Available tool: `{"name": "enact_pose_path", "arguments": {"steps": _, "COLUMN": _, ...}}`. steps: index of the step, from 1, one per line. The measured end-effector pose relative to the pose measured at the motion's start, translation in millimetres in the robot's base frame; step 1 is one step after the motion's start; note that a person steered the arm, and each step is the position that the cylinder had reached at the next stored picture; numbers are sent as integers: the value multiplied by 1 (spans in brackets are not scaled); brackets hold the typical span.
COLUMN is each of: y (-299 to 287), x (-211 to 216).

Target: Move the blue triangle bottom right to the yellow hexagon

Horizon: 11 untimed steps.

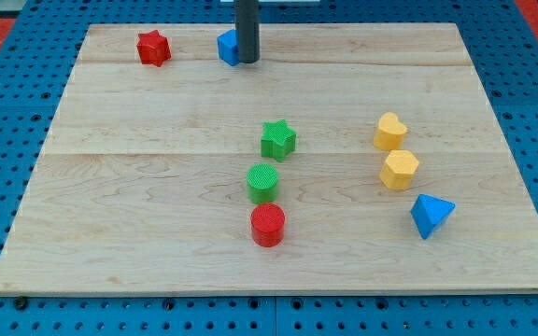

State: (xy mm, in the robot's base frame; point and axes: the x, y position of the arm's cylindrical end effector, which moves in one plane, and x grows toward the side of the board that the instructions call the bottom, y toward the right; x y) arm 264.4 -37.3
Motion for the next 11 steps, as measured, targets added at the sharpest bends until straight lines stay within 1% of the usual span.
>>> {"name": "enact_pose_path", "arguments": {"steps": 2, "y": 84, "x": 8}}
{"name": "enact_pose_path", "arguments": {"steps": 3, "y": 122, "x": 19}}
{"name": "enact_pose_path", "arguments": {"steps": 4, "y": 190, "x": 66}}
{"name": "enact_pose_path", "arguments": {"steps": 5, "y": 262, "x": 146}}
{"name": "enact_pose_path", "arguments": {"steps": 6, "y": 318, "x": 201}}
{"name": "enact_pose_path", "arguments": {"steps": 7, "y": 309, "x": 300}}
{"name": "enact_pose_path", "arguments": {"steps": 8, "y": 234, "x": 318}}
{"name": "enact_pose_path", "arguments": {"steps": 9, "y": 183, "x": 318}}
{"name": "enact_pose_path", "arguments": {"steps": 11, "y": 152, "x": 318}}
